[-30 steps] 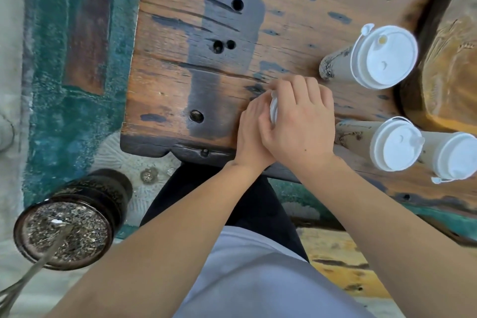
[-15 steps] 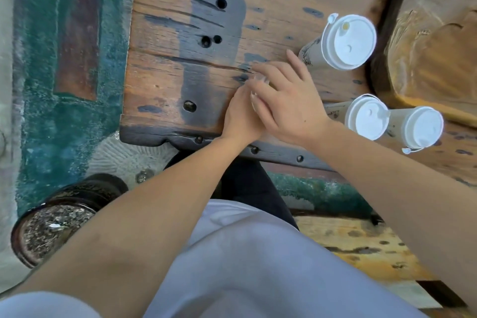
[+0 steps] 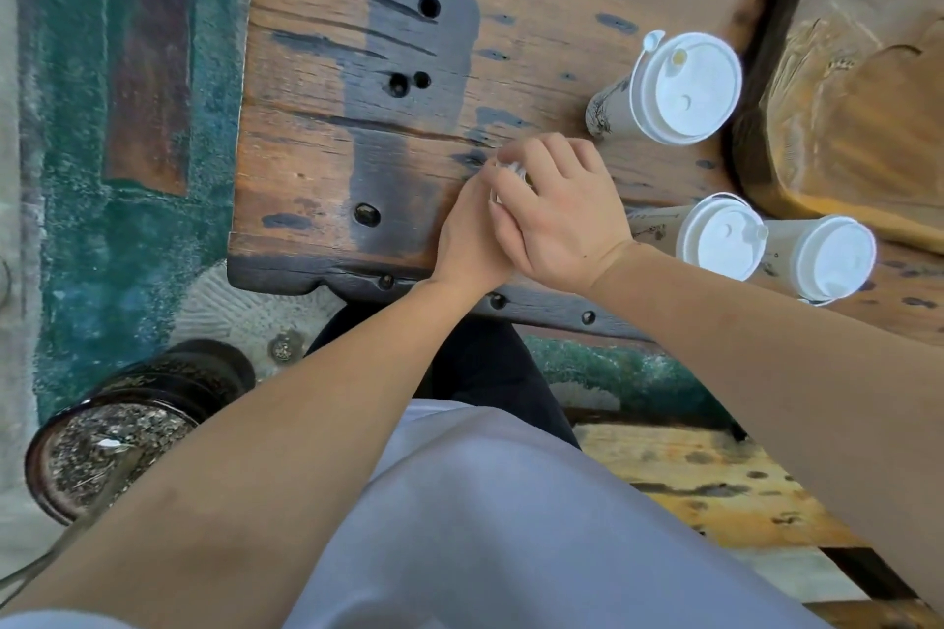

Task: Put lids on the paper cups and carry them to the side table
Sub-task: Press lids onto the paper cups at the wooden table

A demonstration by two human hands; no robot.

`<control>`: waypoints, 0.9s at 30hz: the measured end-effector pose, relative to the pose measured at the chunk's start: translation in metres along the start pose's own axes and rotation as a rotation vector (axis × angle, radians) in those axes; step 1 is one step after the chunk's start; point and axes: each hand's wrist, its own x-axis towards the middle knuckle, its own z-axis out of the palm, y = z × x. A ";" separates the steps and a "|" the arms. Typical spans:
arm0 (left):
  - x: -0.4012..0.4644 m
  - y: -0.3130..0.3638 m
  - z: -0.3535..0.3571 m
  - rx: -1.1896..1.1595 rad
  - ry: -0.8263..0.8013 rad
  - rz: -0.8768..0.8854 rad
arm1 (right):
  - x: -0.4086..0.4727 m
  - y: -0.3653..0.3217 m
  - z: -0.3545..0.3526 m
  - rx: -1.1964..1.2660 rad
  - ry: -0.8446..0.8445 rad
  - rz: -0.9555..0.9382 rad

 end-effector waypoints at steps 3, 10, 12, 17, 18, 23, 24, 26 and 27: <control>-0.002 -0.009 -0.004 -0.179 0.001 -0.112 | -0.008 0.000 0.009 0.031 0.044 0.071; 0.017 -0.003 -0.044 -0.045 0.055 0.006 | 0.031 -0.008 -0.004 0.019 -0.045 0.180; 0.021 -0.002 -0.048 -0.139 0.025 -0.042 | 0.032 -0.006 -0.013 0.081 -0.105 0.260; 0.025 0.005 -0.062 -0.505 -0.143 -0.261 | 0.037 0.019 -0.035 0.450 -0.204 0.403; 0.028 0.008 -0.067 -0.671 -0.233 -0.277 | 0.036 0.026 -0.038 0.522 -0.218 0.414; 0.032 0.018 -0.094 -1.233 -0.735 -0.286 | 0.033 0.050 -0.056 0.773 -0.265 0.515; 0.031 0.017 -0.098 -1.268 -0.818 -0.311 | 0.032 0.051 -0.056 0.792 -0.271 0.528; 0.030 0.014 -0.099 -1.254 -0.918 -0.335 | 0.031 0.050 -0.057 0.837 -0.285 0.557; 0.029 0.012 -0.098 -1.229 -0.929 -0.335 | 0.031 0.051 -0.057 0.863 -0.290 0.590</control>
